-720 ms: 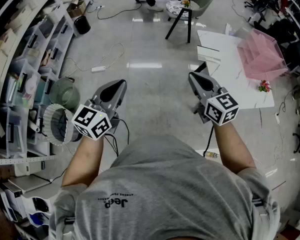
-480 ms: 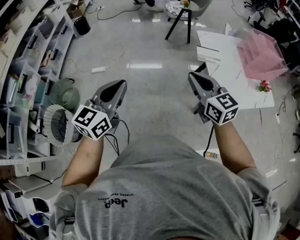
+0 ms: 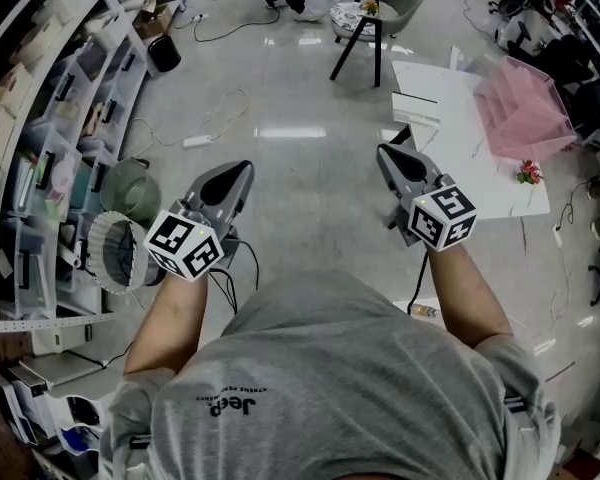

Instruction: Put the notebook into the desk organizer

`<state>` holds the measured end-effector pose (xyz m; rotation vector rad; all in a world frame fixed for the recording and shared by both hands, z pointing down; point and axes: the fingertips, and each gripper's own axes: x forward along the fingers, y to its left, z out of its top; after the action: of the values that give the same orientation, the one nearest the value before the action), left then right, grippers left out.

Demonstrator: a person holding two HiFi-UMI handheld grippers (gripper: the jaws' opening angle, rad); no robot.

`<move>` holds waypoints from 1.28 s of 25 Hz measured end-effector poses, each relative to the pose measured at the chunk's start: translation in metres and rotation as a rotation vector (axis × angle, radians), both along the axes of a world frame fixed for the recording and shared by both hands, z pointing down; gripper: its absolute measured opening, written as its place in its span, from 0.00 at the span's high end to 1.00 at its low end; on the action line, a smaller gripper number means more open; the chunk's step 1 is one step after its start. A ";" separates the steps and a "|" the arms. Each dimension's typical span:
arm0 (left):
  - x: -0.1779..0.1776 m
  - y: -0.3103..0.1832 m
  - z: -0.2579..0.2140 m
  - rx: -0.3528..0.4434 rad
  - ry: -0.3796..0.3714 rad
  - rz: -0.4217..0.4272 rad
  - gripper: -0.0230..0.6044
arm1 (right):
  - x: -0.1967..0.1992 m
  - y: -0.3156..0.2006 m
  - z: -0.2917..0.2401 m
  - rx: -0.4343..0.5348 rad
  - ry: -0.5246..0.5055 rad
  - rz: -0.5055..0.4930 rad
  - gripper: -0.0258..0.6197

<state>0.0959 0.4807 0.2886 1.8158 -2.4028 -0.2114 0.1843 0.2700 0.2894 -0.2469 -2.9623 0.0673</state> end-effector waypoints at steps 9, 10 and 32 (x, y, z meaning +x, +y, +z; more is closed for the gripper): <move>0.014 -0.030 -0.002 -0.017 -0.015 0.067 0.23 | 0.004 -0.019 -0.004 -0.006 -0.024 0.001 0.96; 0.015 -0.032 -0.003 -0.018 -0.015 0.062 0.21 | 0.005 -0.021 -0.005 -0.007 -0.025 -0.002 0.96; -0.017 -0.079 0.010 -0.007 0.028 -0.039 0.20 | -0.036 -0.084 0.007 -0.027 -0.021 -0.071 0.96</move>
<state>0.0792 0.4019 0.2986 1.7519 -2.4189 -0.2310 0.1488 0.1864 0.2963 -0.3584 -2.9718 0.0965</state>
